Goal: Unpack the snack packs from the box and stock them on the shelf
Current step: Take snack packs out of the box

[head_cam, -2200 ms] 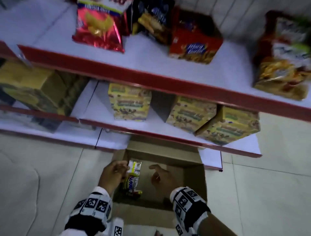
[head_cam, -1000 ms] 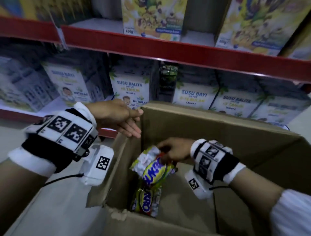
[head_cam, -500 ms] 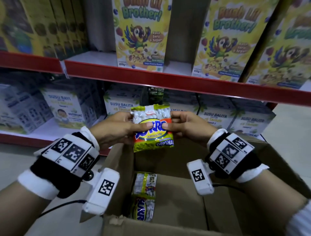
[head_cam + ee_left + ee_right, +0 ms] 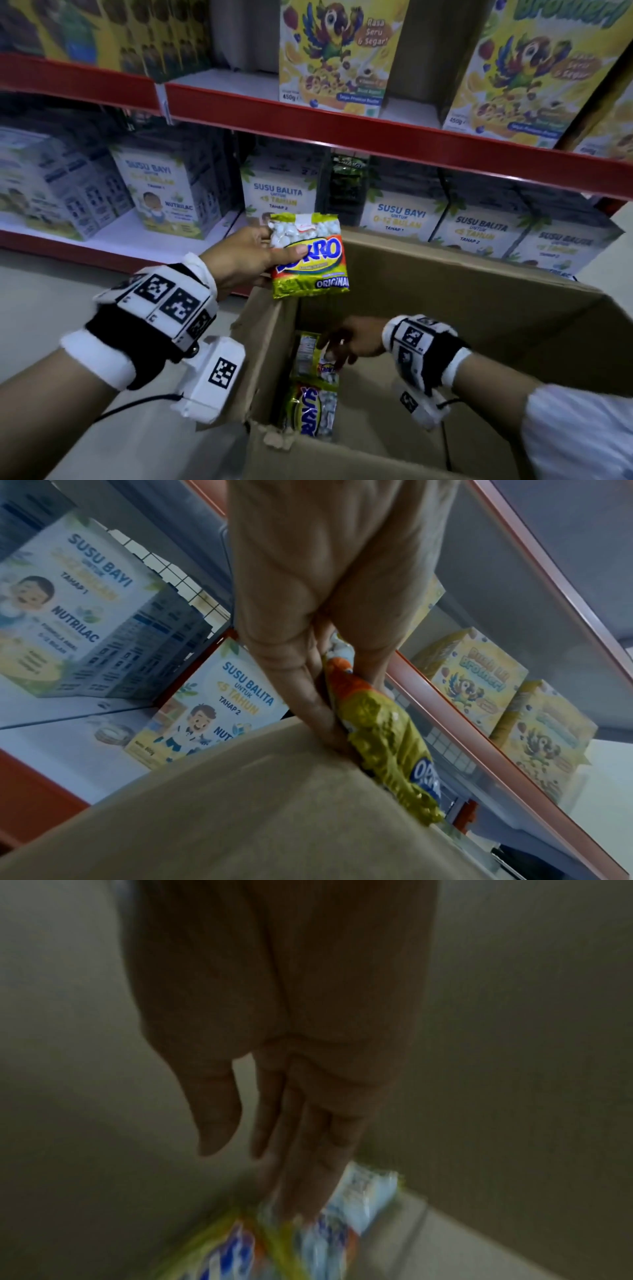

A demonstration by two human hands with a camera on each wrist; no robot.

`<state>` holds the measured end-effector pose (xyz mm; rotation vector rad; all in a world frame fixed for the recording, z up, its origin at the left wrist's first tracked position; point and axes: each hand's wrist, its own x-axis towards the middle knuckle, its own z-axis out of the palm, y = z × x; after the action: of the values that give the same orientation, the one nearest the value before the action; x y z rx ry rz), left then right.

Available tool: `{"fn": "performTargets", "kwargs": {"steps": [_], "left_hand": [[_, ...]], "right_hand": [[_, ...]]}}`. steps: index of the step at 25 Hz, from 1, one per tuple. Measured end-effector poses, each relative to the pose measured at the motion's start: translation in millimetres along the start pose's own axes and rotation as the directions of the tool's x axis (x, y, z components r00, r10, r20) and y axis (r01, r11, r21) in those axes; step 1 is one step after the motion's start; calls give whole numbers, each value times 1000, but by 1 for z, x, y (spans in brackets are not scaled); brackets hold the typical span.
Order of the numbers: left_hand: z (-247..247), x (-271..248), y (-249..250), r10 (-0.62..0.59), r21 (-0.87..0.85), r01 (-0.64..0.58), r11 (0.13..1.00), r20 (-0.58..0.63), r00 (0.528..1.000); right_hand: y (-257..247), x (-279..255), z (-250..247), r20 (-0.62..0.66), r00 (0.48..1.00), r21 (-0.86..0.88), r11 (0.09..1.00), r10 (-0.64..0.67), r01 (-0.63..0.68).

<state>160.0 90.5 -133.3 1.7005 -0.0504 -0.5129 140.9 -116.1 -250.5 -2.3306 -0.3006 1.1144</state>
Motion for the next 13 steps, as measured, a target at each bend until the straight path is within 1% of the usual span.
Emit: {"fn": "performTargets", "kwargs": {"steps": [1, 3, 5, 7, 9, 10, 13], "left_hand": [[-1, 2, -1, 21, -3, -21, 1000, 1, 1000], [0, 5, -4, 46, -7, -46, 999, 1, 999], [1, 6, -7, 65, -10, -65, 998, 4, 998], [1, 7, -9, 83, -26, -82, 996, 10, 997], [1, 7, -10, 100, -36, -100, 994, 14, 995], [2, 7, -11, 108, -37, -108, 993, 8, 994], [4, 8, -9, 137, 4, -137, 991, -24, 990]], "right_hand": [[3, 15, 13, 51, 998, -138, 990, 35, -28], [6, 40, 39, 127, 984, -373, 925, 125, -70], [8, 58, 62, 171, 969, -498, 864, 181, -73], [12, 66, 78, 172, 968, -498, 864, 183, -75], [15, 66, 88, 157, 969, -423, 900, 189, -107], [15, 63, 89, 127, 976, -384, 916, 178, -117], [5, 42, 63, 44, 993, -339, 937, 107, -86]]}}
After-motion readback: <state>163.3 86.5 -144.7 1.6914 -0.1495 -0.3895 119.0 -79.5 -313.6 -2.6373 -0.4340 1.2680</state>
